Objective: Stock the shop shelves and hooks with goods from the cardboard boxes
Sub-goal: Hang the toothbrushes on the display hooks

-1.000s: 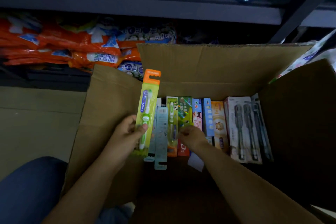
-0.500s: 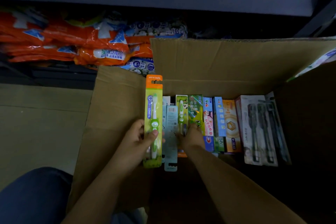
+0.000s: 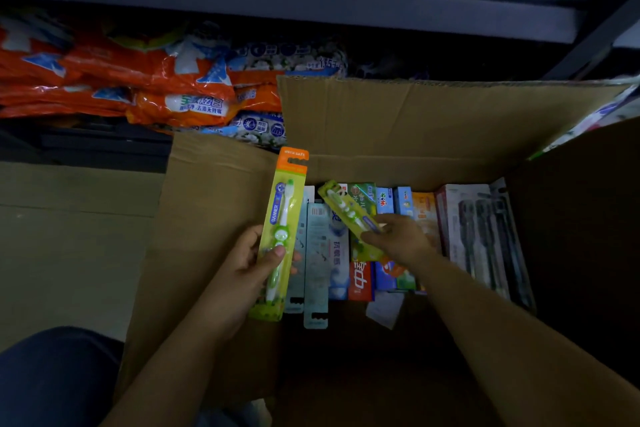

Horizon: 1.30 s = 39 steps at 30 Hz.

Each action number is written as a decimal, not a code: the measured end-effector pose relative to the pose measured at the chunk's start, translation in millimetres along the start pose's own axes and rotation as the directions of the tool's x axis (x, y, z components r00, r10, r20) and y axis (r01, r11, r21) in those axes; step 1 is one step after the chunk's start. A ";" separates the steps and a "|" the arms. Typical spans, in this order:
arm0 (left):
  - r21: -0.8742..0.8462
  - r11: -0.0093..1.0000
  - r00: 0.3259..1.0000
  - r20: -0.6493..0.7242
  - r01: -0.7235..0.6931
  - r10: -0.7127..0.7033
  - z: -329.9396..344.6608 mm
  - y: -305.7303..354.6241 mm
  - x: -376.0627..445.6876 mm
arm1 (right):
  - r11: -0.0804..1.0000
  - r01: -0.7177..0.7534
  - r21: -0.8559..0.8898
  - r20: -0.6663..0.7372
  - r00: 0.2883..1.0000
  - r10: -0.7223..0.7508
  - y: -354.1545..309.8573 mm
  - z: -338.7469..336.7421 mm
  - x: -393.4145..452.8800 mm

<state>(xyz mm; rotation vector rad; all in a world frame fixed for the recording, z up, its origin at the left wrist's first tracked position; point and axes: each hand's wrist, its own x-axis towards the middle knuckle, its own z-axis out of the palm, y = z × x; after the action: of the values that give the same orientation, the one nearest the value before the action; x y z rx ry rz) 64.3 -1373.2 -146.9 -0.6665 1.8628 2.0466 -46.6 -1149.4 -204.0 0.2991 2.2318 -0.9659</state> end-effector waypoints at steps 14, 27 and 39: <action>0.133 0.991 0.995 0.096 -0.019 0.006 16.9 10.9 4.7 | 0.600 0.608 -0.521 0.614 0.755 -0.231 -83.2 -90.5 -61.6; -0.034 0.988 0.925 0.358 0.153 -0.131 17.5 22.8 -6.1 | 0.661 0.647 -0.381 0.327 0.762 -0.558 -90.7 -66.9 -46.7; -0.100 0.995 0.999 0.039 -0.009 0.013 -6.8 8.6 -15.9 | 0.972 0.017 -0.234 0.264 0.963 0.047 16.6 64.3 -8.2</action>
<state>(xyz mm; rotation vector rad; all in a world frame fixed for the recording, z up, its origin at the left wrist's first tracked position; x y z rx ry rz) 74.5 -1379.4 -131.7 -0.6368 1.7558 2.1552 -1.2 -1183.2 -239.6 0.0725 2.0626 -0.6793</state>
